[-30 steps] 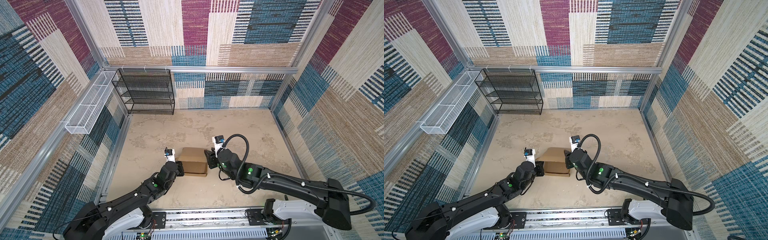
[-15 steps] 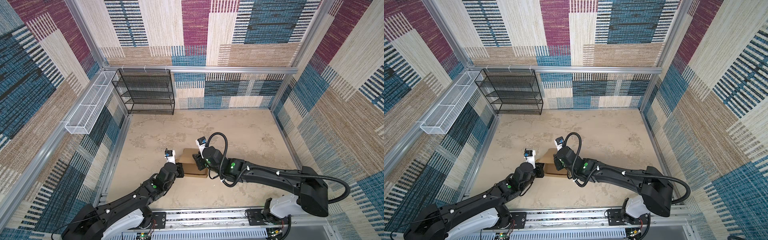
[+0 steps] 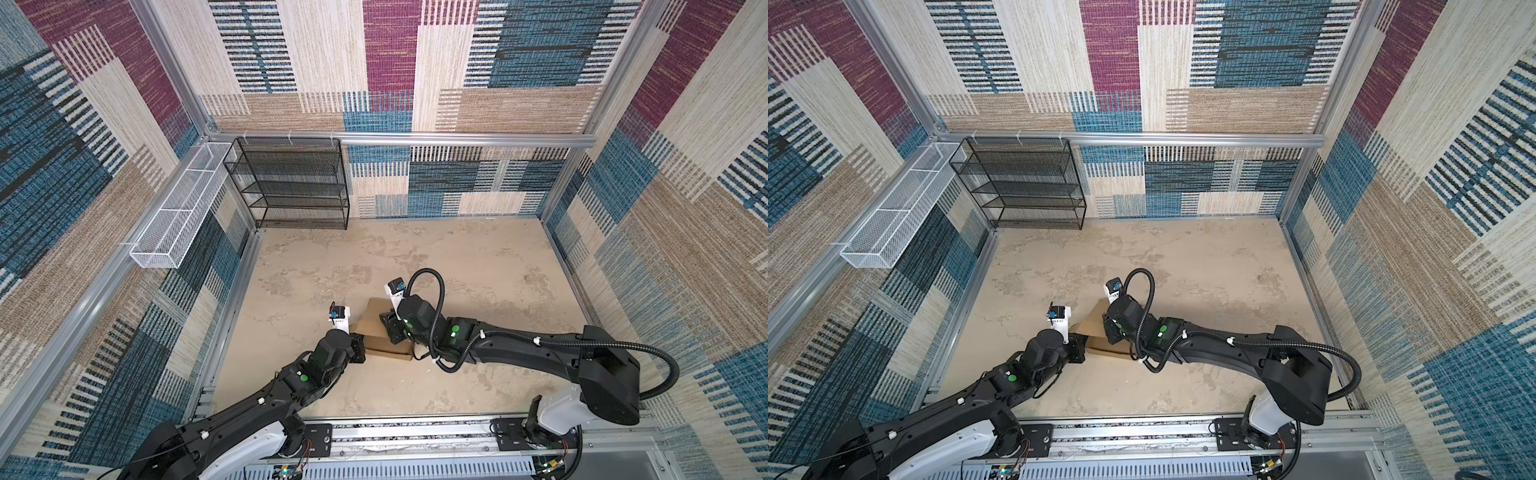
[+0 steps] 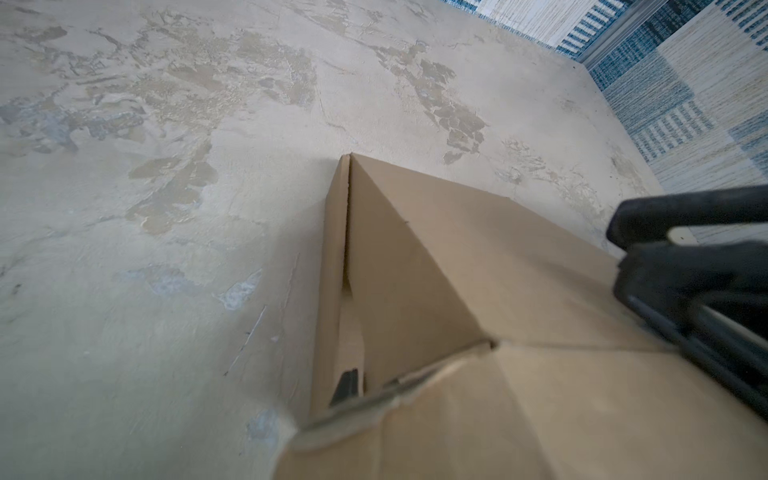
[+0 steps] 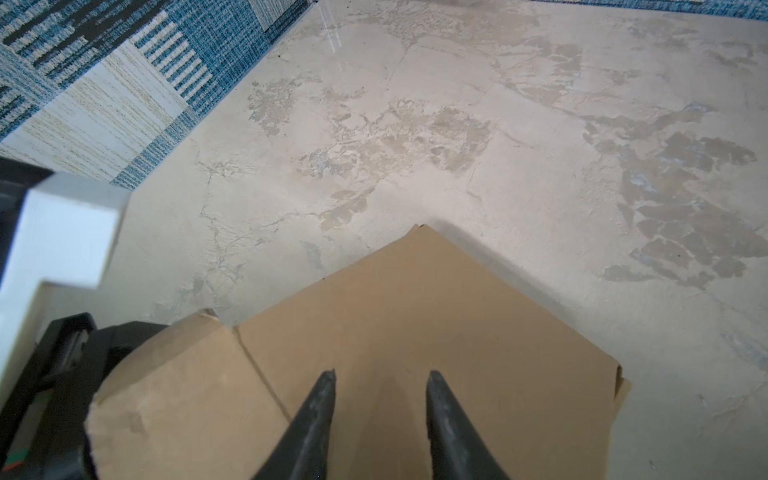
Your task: Fold the paper box
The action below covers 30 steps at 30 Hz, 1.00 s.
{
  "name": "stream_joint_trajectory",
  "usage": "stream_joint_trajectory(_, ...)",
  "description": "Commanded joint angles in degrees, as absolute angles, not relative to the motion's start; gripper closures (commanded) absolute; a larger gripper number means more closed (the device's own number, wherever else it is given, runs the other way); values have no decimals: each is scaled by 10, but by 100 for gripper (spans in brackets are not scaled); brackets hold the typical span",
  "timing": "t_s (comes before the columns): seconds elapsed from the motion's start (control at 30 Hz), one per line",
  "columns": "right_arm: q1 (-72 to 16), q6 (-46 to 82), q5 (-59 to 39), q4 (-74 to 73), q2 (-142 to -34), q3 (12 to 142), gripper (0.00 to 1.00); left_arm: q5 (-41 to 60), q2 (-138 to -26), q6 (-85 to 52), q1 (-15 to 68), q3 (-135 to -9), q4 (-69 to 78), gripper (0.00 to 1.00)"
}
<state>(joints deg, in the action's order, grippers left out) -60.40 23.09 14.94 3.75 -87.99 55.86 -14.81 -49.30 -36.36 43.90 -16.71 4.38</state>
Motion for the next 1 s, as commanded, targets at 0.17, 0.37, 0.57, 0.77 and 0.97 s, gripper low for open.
stream_joint_trajectory(0.17, -603, 242, 145, 15, -880, 549, 62, -177, -408, -391, 439, -158, -76, 77)
stream_joint_trajectory(0.37, -603, 242, 143, 17, -880, 547, 62, -196, -326, -413, 439, -145, -154, 75)
stream_joint_trajectory(0.57, -602, 250, 138, 8, -882, 534, 62, -228, -263, -423, 439, -147, -219, 73)
stream_joint_trajectory(0.77, -601, 257, 121, 4, -902, 531, 62, -252, -231, -432, 439, -155, -263, 69)
stream_joint_trajectory(0.97, -599, 268, 107, 4, -919, 526, 62, -268, -227, -427, 439, -174, -285, 66)
